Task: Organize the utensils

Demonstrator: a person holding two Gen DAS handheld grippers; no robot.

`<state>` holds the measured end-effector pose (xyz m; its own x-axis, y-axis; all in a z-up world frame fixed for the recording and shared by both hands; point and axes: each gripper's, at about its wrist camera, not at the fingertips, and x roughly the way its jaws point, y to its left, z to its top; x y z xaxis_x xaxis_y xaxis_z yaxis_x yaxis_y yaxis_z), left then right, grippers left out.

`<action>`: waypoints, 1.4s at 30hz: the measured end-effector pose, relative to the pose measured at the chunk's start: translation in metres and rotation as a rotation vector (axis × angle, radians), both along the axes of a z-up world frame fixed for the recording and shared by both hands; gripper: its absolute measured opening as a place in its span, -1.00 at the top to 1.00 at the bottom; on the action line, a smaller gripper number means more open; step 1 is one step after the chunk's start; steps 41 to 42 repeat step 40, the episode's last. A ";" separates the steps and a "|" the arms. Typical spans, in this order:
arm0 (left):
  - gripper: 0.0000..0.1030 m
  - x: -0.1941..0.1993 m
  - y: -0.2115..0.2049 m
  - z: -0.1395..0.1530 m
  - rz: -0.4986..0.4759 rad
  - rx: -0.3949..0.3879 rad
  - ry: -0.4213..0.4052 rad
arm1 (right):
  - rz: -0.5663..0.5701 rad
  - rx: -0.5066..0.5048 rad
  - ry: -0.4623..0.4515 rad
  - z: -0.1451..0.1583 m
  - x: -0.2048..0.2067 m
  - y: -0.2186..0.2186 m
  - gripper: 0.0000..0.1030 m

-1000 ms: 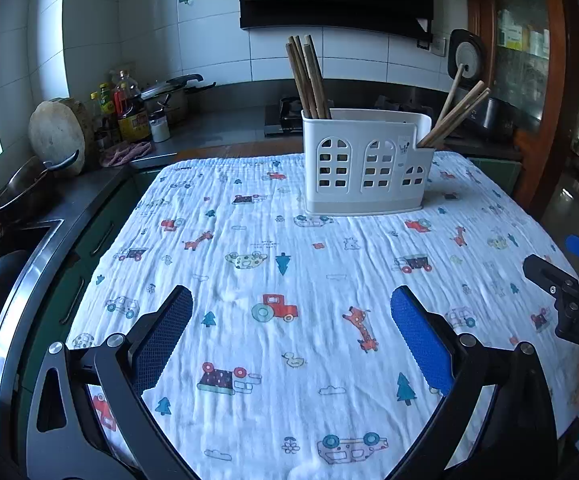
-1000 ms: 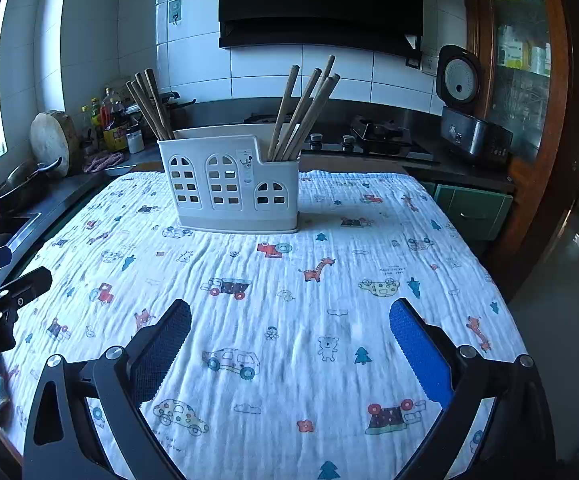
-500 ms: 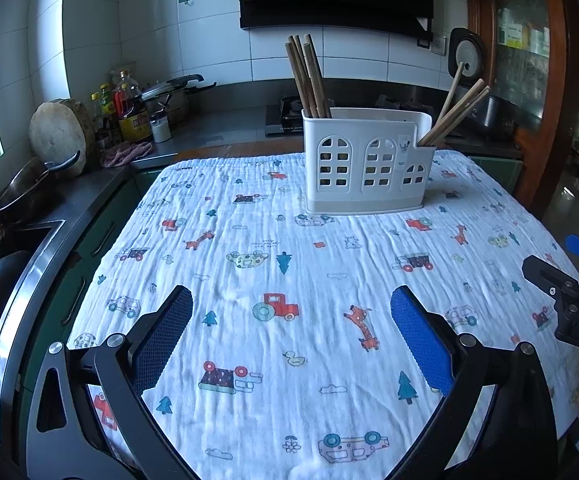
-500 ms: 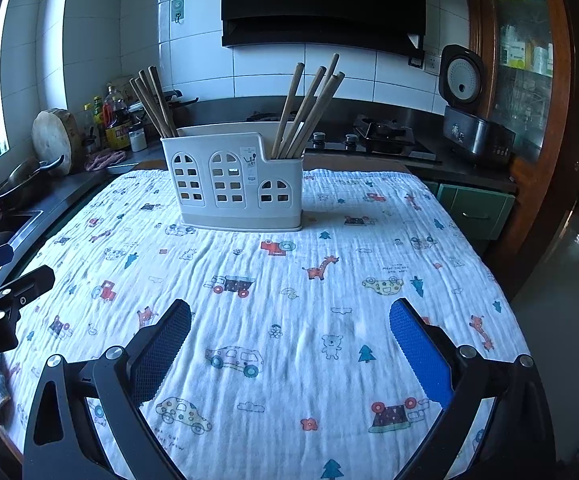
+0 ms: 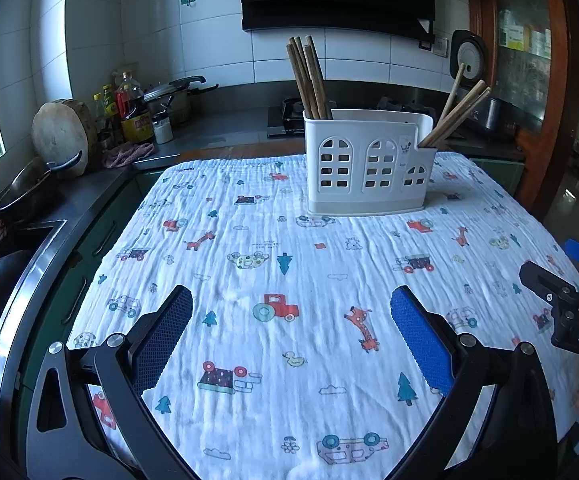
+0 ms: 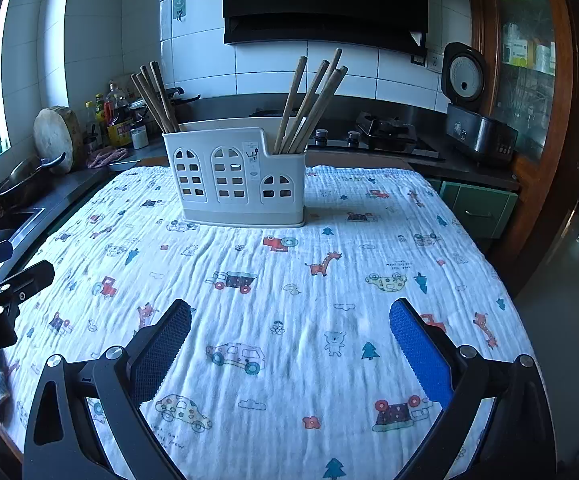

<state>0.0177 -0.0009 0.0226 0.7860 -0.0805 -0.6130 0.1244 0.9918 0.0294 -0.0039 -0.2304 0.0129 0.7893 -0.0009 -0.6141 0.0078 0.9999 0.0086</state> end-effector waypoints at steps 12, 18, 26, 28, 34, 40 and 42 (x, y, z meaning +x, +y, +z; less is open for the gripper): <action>-0.90 -0.001 0.001 0.000 0.002 0.002 0.000 | 0.013 -0.003 0.003 0.000 0.000 0.005 -0.87; -0.90 -0.001 0.000 0.000 -0.002 0.004 0.003 | 0.014 -0.005 0.003 -0.001 0.001 0.006 -0.87; -0.90 -0.001 -0.002 0.001 -0.008 0.001 0.001 | 0.017 -0.001 0.004 0.000 0.002 0.005 -0.87; -0.90 -0.001 -0.002 0.000 -0.001 0.007 -0.001 | 0.019 0.000 0.003 -0.001 0.002 0.005 -0.87; -0.90 -0.001 -0.002 0.001 0.010 0.017 -0.004 | 0.019 0.003 0.006 -0.002 0.002 0.005 -0.87; -0.90 0.000 0.001 -0.001 0.014 0.008 -0.001 | 0.019 0.002 0.012 -0.003 0.003 0.008 -0.87; -0.90 0.000 0.001 -0.001 0.014 0.008 -0.001 | 0.019 0.002 0.012 -0.003 0.003 0.008 -0.87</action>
